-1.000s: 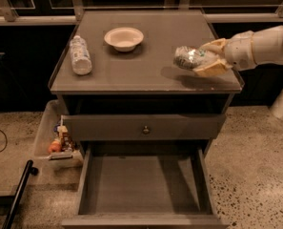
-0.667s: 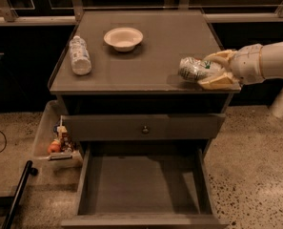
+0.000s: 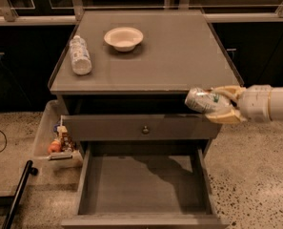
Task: Place 7up can into middle drawer
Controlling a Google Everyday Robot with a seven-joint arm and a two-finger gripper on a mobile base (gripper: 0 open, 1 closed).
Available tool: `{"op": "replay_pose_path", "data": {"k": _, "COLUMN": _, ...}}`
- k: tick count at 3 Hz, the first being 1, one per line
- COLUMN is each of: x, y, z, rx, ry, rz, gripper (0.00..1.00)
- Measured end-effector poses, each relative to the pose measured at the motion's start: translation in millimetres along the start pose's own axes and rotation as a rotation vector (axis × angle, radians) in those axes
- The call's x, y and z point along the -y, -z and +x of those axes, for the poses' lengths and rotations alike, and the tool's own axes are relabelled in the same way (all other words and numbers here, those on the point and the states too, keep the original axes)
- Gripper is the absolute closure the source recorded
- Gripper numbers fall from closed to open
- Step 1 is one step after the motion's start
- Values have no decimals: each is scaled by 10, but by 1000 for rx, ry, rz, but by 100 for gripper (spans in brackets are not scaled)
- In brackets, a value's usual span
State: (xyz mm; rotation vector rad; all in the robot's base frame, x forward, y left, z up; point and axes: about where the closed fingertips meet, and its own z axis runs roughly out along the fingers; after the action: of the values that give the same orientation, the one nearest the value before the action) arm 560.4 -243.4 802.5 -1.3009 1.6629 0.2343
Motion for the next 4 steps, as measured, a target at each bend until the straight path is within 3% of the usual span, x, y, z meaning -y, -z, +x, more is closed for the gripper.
{"op": "replay_pose_path", "data": {"k": 1, "x": -588, "y": 8, "z": 385, "rx": 6, "ry": 8, "rz": -9, "gripper": 100}}
{"op": "replay_pose_path", "data": {"k": 2, "x": -590, "y": 4, "z": 388, "rx": 6, "ry": 8, "rz": -10, "gripper": 100}}
{"op": "replay_pose_path", "data": {"k": 3, "x": -753, "y": -281, "z": 591, "rx": 5, "ry": -38, "rz": -49, "gripper": 100}}
{"op": "replay_pose_path", "data": {"k": 4, "x": -1160, "y": -672, "z": 996, "rx": -11, "ry": -145, "rz": -96, "gripper": 100}}
